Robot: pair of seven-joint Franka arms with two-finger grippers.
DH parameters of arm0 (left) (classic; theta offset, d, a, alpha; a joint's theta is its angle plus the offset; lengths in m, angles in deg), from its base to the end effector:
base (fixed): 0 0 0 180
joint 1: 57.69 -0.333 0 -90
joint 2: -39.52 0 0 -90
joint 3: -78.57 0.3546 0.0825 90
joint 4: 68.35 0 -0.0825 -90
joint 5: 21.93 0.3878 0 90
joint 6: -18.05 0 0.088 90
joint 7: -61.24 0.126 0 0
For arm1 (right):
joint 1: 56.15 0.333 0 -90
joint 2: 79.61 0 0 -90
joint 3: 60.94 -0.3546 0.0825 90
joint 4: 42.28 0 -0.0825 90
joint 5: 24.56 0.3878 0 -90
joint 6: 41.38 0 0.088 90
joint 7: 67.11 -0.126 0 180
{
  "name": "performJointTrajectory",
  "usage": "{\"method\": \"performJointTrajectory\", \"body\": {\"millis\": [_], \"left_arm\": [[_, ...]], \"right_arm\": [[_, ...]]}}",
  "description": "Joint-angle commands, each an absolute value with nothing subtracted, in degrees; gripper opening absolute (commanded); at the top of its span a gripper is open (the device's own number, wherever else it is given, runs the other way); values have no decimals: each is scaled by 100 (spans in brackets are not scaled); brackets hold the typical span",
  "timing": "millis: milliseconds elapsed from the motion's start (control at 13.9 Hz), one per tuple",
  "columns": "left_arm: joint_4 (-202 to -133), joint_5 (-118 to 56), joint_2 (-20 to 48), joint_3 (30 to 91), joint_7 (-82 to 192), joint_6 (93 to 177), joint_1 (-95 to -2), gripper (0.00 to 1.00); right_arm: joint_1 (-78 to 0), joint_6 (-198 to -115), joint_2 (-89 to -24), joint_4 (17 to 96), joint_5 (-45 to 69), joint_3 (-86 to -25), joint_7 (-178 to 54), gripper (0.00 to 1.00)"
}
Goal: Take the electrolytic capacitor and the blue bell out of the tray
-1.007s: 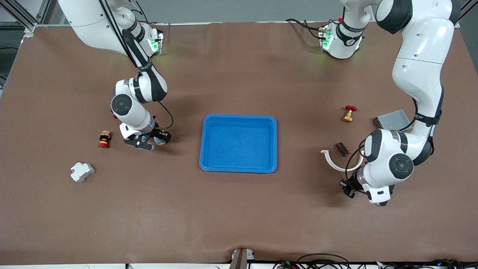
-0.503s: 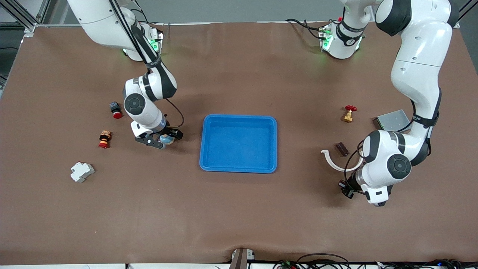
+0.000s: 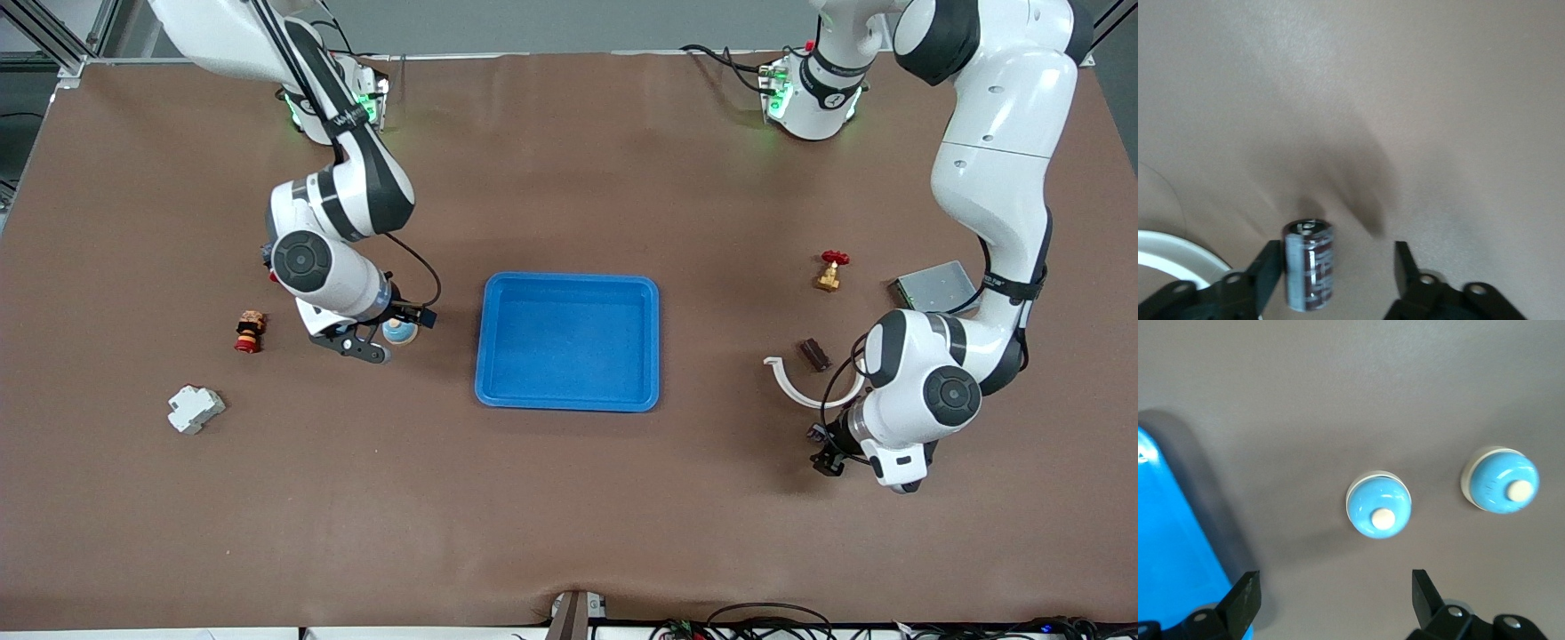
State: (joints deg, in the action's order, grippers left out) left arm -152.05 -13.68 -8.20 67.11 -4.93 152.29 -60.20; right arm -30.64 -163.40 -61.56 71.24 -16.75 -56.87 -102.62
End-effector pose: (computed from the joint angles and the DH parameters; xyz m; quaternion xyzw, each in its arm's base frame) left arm 0.7543 -0.0846 0.2030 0.8839 0.4660 0.0148 0.0360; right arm 0.5544 0.2282 0.3108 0.9825 -0.1615 -0.0931 0.0010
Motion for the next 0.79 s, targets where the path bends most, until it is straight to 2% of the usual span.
{"method": "performJointTrajectory", "body": {"millis": [0,431,719], "left_arm": [[-15246,-1191,-592,6697,-284,15217,-6077,100],[-15255,-1024,-214,6802,700,14813,-6086,100],[-15255,-1024,40,6811,1752,14700,-6392,100]], "right_arm": [[-3197,-15820,-6440,6821,-1691,-5690,-10253,100],[-3523,-15583,-7134,6662,-2077,-5646,-9965,100],[-4040,-15108,-7556,6565,-2324,-5646,-8394,100]]}}
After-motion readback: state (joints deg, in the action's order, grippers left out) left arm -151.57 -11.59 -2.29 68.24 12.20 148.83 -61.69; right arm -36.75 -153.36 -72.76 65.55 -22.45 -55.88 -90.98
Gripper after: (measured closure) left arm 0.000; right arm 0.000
